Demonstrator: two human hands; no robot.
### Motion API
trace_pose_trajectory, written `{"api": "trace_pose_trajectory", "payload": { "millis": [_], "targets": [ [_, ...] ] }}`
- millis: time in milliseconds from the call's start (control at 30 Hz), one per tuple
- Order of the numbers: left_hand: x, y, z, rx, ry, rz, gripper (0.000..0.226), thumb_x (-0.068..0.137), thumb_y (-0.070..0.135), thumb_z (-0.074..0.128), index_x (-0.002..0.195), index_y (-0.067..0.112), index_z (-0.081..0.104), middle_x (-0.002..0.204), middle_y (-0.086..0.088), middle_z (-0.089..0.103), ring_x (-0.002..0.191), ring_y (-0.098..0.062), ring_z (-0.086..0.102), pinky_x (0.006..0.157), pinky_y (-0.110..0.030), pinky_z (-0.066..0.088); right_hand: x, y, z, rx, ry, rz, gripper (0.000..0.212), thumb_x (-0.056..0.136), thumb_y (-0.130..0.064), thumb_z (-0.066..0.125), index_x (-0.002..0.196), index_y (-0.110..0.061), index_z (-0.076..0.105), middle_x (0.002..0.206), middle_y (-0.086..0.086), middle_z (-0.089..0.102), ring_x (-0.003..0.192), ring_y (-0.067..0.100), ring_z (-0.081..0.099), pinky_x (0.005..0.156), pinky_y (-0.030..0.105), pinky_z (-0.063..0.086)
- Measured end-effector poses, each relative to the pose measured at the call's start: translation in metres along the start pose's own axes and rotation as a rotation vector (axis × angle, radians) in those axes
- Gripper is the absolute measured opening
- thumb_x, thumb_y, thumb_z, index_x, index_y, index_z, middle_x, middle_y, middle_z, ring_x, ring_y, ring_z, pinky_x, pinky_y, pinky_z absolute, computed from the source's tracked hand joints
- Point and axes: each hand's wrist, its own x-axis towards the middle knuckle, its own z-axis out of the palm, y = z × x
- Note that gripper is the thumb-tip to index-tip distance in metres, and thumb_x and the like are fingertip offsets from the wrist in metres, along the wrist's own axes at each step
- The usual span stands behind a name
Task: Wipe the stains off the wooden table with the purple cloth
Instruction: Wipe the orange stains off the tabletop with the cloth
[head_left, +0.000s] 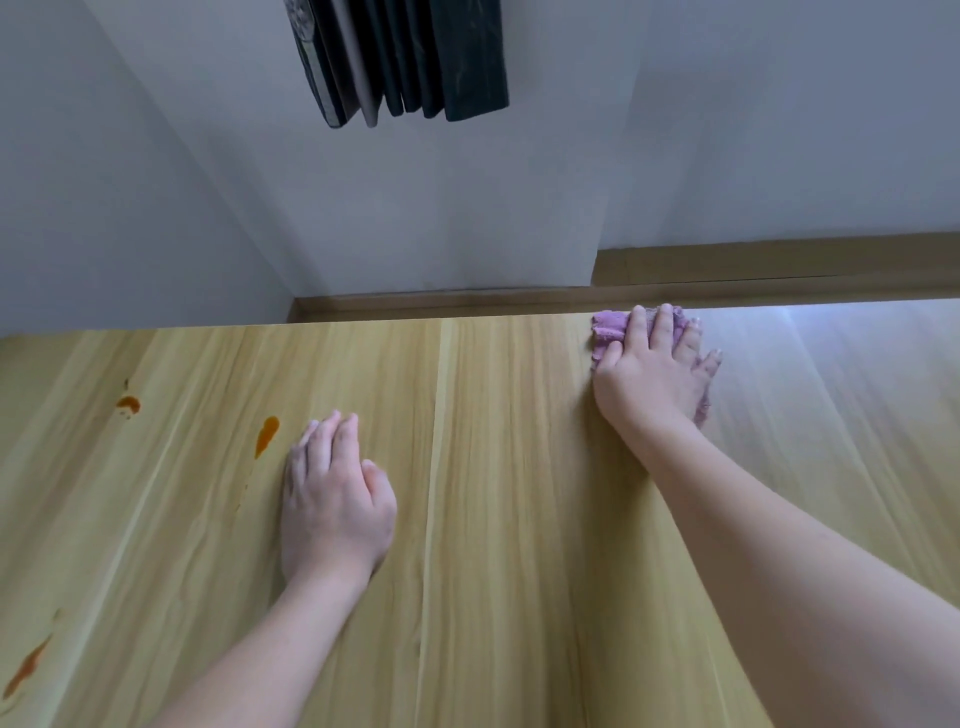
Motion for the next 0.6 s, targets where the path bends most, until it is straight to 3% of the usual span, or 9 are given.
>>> {"api": "trace_pose_trajectory", "payload": {
  "millis": [67, 267, 433, 500, 600],
  "targets": [
    [0.000, 0.000, 0.000, -0.002, 0.007, 0.000, 0.049, 0.093, 0.018, 0.040, 0.141, 0.011, 0.041, 0.150, -0.006, 0.037, 0.141, -0.023, 0.024, 0.116, -0.039, 0.023, -0.004, -0.028, 0.007, -0.008, 0.013, -0.035, 0.060, 0.097, -0.039, 0.020, 0.153, -0.022, 0.014, 0.162, 0.006, 0.002, 0.146, 0.035, -0.006, 0.116, 0.055, -0.004],
    [0.003, -0.004, 0.006, -0.004, 0.044, 0.029, 0.050, 0.089, 0.019, 0.039, 0.138, 0.009, 0.045, 0.147, -0.009, 0.041, 0.138, -0.026, 0.029, 0.115, -0.041, 0.025, -0.054, -0.125, 0.036, 0.020, -0.035, -0.628, 0.057, 0.097, -0.042, 0.023, 0.151, -0.023, 0.024, 0.162, 0.001, 0.011, 0.147, 0.029, -0.004, 0.117, 0.048, -0.005],
    [0.002, -0.005, 0.007, -0.019, 0.046, 0.028, 0.049, 0.089, 0.013, 0.044, 0.138, 0.008, 0.046, 0.146, -0.010, 0.041, 0.138, -0.027, 0.030, 0.115, -0.041, 0.025, -0.049, -0.080, 0.024, -0.010, -0.094, -0.925, 0.051, 0.100, -0.041, 0.029, 0.150, -0.031, 0.027, 0.160, -0.008, 0.018, 0.148, 0.019, 0.005, 0.119, 0.041, 0.002],
    [0.000, -0.005, 0.006, -0.011, 0.037, 0.027, 0.049, 0.090, 0.016, 0.042, 0.139, 0.009, 0.044, 0.147, -0.009, 0.040, 0.138, -0.025, 0.029, 0.115, -0.040, 0.025, -0.032, -0.039, 0.012, -0.028, -0.108, -0.929, 0.051, 0.099, -0.044, 0.028, 0.149, -0.035, 0.028, 0.159, -0.011, 0.019, 0.148, 0.016, 0.007, 0.119, 0.040, 0.003],
    [0.000, -0.003, 0.003, -0.017, 0.022, 0.028, 0.050, 0.092, 0.018, 0.039, 0.141, 0.010, 0.042, 0.149, -0.008, 0.038, 0.140, -0.024, 0.026, 0.116, -0.039, 0.023, 0.002, 0.029, -0.007, -0.049, -0.023, -0.610, 0.050, 0.100, -0.047, 0.023, 0.149, -0.038, 0.025, 0.160, -0.012, 0.016, 0.148, 0.016, 0.005, 0.118, 0.044, 0.002]
  ]
}}
